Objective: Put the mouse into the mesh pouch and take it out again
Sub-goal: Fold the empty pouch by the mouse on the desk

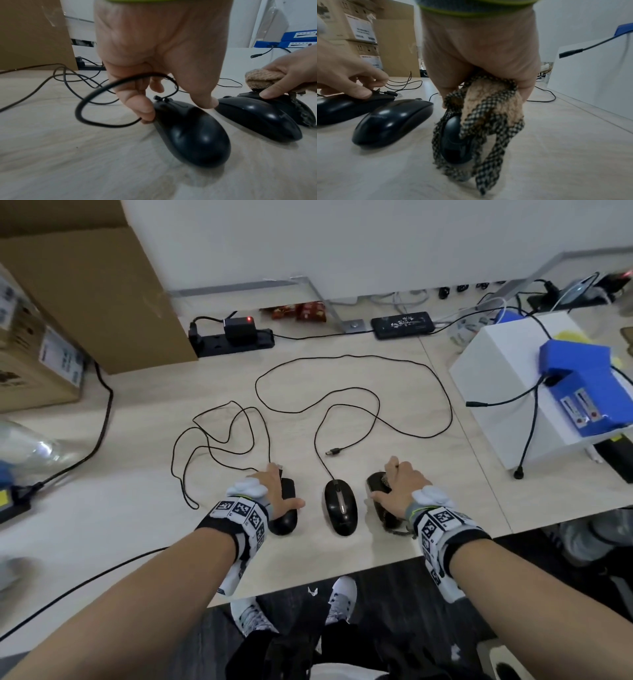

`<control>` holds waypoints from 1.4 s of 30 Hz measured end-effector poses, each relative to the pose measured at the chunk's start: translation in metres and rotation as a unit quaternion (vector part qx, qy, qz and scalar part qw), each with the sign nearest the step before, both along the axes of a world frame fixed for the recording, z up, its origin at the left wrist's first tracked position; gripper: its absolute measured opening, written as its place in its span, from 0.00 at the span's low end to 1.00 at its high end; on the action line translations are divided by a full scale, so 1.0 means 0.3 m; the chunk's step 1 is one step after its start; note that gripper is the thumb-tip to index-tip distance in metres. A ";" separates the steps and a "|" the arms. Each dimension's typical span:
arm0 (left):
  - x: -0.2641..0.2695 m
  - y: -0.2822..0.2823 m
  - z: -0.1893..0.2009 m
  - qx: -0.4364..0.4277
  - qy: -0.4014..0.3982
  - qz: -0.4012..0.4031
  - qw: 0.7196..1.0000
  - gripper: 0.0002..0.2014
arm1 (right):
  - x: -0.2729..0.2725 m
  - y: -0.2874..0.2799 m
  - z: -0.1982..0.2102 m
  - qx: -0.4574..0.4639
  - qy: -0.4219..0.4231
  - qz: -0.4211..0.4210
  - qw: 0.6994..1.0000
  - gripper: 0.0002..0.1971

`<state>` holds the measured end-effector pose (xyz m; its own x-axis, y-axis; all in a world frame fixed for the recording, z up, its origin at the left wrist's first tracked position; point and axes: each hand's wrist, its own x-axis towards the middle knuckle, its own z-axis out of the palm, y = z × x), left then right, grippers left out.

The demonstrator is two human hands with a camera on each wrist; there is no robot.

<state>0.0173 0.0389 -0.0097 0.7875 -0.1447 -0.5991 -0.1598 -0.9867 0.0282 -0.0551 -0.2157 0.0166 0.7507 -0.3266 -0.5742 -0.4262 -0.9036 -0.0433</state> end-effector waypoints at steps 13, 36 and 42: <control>0.081 0.167 0.082 0.079 0.036 -0.113 0.990 0.13 | 0.120 0.210 0.099 0.134 -0.120 -0.091 0.979 0.22; 0.140 0.293 0.204 -0.460 -0.095 0.201 0.860 0.12 | 0.189 0.504 0.238 0.605 -0.183 -0.376 0.677 0.15; 0.097 0.289 0.286 -0.579 0.072 0.216 0.783 0.16 | 0.187 0.535 0.295 0.712 -0.134 -0.361 0.588 0.19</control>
<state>0.0463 0.1256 0.0762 0.8494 -0.3942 -0.3509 0.2695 -0.2477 0.9306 0.0011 -0.0553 0.1050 0.8369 0.0530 -0.5448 -0.4826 0.5408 -0.6889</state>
